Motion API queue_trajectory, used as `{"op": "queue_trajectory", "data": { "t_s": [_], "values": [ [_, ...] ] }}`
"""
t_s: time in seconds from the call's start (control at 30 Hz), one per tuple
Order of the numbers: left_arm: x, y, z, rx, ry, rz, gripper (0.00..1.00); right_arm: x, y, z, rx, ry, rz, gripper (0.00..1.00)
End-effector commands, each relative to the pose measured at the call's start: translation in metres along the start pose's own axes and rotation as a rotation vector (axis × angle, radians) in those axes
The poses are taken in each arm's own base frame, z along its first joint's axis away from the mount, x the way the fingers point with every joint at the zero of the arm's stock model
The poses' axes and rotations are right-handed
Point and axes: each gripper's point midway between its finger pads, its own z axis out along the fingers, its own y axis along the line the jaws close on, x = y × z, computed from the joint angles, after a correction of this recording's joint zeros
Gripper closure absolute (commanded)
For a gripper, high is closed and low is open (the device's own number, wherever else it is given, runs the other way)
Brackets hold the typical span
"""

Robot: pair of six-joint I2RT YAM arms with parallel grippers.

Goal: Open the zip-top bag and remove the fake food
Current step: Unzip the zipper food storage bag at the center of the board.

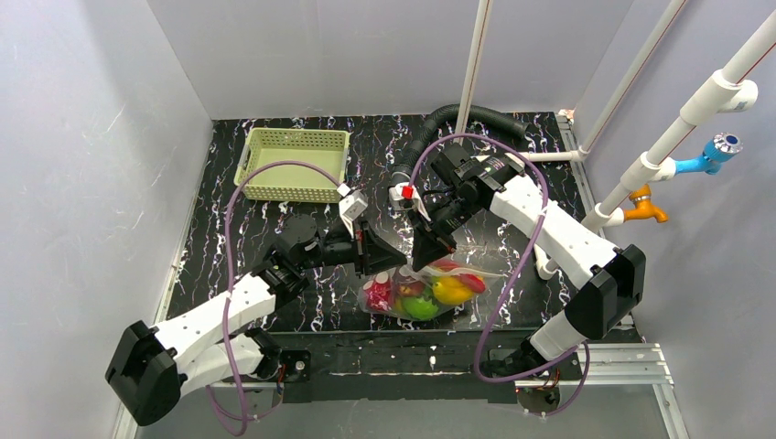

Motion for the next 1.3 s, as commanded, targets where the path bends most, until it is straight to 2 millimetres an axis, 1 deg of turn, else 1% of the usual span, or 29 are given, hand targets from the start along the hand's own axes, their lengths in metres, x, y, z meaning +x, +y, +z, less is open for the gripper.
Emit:
{"op": "queue_trajectory", "data": {
  "t_s": [0.0,0.13,0.47,0.67,0.87,0.97,1.13,1.27],
  "values": [
    [-0.026,-0.013,-0.011,-0.024,-0.074,0.105,1.0,-0.003,0.001,-0.009,0.042,0.003,-0.04,0.99],
    [-0.03,-0.015,-0.015,-0.04,-0.072,0.125,1.0,-0.002,0.001,-0.012,0.059,-0.003,-0.043,0.99],
    [-0.032,-0.015,-0.017,-0.05,-0.089,0.123,1.0,-0.002,0.002,-0.017,0.083,-0.009,-0.049,0.99],
    [-0.033,-0.015,-0.022,-0.071,-0.106,0.138,1.0,0.002,-0.005,-0.021,0.126,0.013,-0.043,0.99],
    [-0.031,-0.01,-0.032,-0.128,-0.113,0.174,1.0,0.004,-0.009,-0.031,0.175,0.013,-0.045,0.99],
    [-0.033,-0.006,-0.037,-0.167,-0.115,0.2,1.0,0.003,-0.013,-0.041,0.21,0.008,-0.04,0.99],
    [-0.038,-0.003,-0.04,-0.206,-0.097,0.234,1.0,0.0,-0.015,-0.055,0.248,0.0,-0.037,0.99],
    [-0.035,0.002,-0.041,-0.228,-0.085,0.238,1.0,0.005,-0.018,-0.061,0.288,0.019,-0.038,0.99]
  ]
}}
